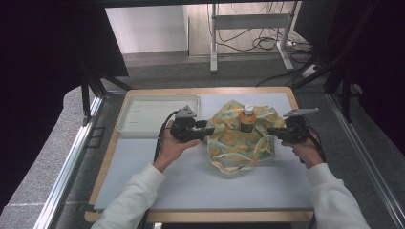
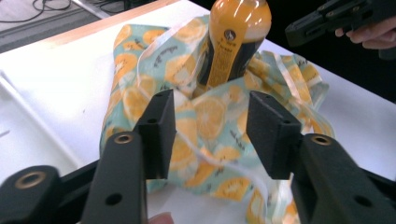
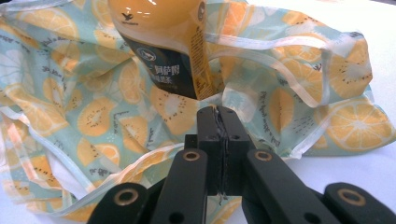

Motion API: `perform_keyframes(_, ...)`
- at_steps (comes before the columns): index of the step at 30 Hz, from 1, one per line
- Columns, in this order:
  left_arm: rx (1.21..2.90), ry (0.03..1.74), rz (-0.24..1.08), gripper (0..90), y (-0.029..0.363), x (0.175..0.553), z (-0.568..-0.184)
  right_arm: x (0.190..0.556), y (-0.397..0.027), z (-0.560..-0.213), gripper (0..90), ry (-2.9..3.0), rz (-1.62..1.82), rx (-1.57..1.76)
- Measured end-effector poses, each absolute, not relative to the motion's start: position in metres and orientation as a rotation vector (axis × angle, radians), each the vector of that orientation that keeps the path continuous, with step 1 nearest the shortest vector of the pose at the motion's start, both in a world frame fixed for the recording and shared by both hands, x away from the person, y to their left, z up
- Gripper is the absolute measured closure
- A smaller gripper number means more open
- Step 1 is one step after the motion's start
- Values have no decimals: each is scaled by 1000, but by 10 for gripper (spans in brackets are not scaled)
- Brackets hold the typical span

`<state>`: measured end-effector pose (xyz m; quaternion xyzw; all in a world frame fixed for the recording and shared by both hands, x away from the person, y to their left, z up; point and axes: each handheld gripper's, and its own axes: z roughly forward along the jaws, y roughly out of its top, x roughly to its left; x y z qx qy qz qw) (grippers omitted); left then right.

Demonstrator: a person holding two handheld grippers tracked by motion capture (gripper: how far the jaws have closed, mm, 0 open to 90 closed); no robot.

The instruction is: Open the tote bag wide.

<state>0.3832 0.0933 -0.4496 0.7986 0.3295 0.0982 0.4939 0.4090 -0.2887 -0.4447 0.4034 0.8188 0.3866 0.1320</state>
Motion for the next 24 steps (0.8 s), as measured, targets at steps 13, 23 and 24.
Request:
perform_keyframes(13,1969,814,242,332,117,354,-459,404,-288,-444,869,2376,1127,1160)
perform_keyframes(23,2001,854,257,302,134,337,-476,401,-291,-441,858,2361,1138,1162)
perform_keyframes(24,2006,855,253,302,135,337,-477,401,-291,-441,858,2361,1138,1162)
